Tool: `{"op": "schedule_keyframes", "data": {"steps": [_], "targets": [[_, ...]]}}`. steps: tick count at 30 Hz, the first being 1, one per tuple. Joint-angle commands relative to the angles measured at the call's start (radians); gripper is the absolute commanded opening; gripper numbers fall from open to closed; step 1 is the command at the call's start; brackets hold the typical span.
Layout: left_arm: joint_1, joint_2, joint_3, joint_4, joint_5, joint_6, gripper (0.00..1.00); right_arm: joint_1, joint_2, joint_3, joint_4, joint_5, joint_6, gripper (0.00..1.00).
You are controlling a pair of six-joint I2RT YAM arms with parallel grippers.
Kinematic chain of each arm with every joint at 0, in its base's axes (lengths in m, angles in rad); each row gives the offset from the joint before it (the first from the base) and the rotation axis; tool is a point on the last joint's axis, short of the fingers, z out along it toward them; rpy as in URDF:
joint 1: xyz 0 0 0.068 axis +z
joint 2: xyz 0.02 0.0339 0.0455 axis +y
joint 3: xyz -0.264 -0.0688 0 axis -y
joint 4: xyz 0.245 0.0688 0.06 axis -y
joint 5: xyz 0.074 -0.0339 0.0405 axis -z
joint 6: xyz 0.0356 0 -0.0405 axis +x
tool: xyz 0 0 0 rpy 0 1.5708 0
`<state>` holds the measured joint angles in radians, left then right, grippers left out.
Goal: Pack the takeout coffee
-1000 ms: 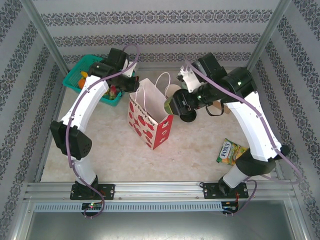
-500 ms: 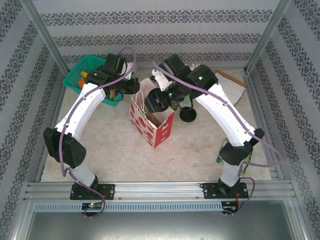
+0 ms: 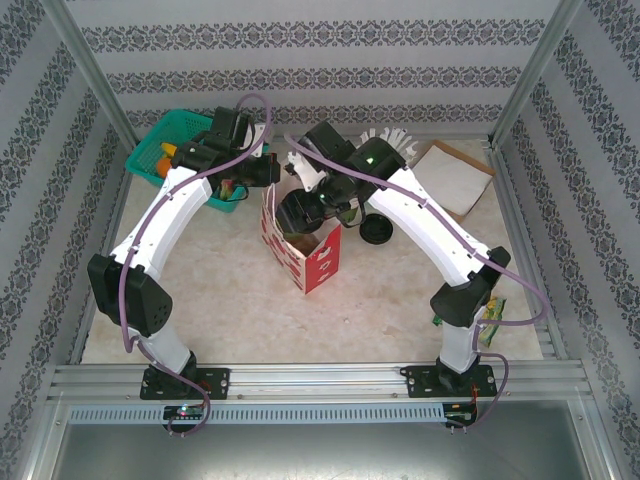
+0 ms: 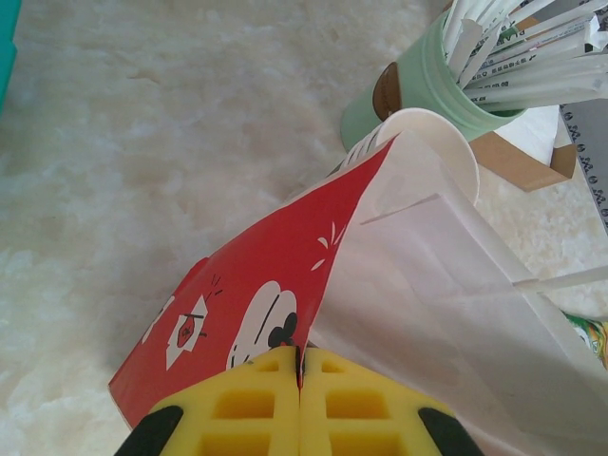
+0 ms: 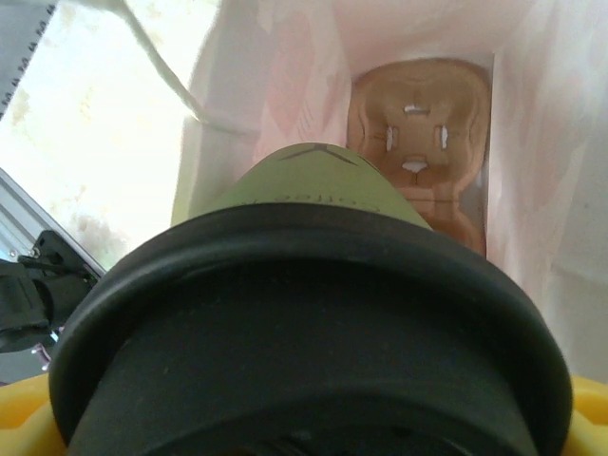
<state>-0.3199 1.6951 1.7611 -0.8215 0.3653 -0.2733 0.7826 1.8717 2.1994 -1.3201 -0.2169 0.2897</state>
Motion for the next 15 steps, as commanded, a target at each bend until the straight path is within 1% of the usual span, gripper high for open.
{"op": "schedule_keyframes", "data": {"steps": [1,3,7,15], "targets": [[-0.008,-0.029,-0.015,0.027,0.006,0.014,0.05,-0.024,-0.053,-0.064,0.02,-0.013,0.024,0.74],[-0.008,-0.032,-0.024,0.033,0.012,0.021,0.04,-0.031,-0.062,-0.086,0.016,-0.007,0.03,0.74],[-0.007,-0.05,-0.055,0.065,0.029,0.036,0.04,-0.024,-0.052,-0.086,-0.018,0.052,0.039,0.75],[-0.008,-0.075,-0.104,0.107,0.038,0.087,0.04,-0.042,-0.071,-0.093,0.009,0.03,0.071,0.74]]}}
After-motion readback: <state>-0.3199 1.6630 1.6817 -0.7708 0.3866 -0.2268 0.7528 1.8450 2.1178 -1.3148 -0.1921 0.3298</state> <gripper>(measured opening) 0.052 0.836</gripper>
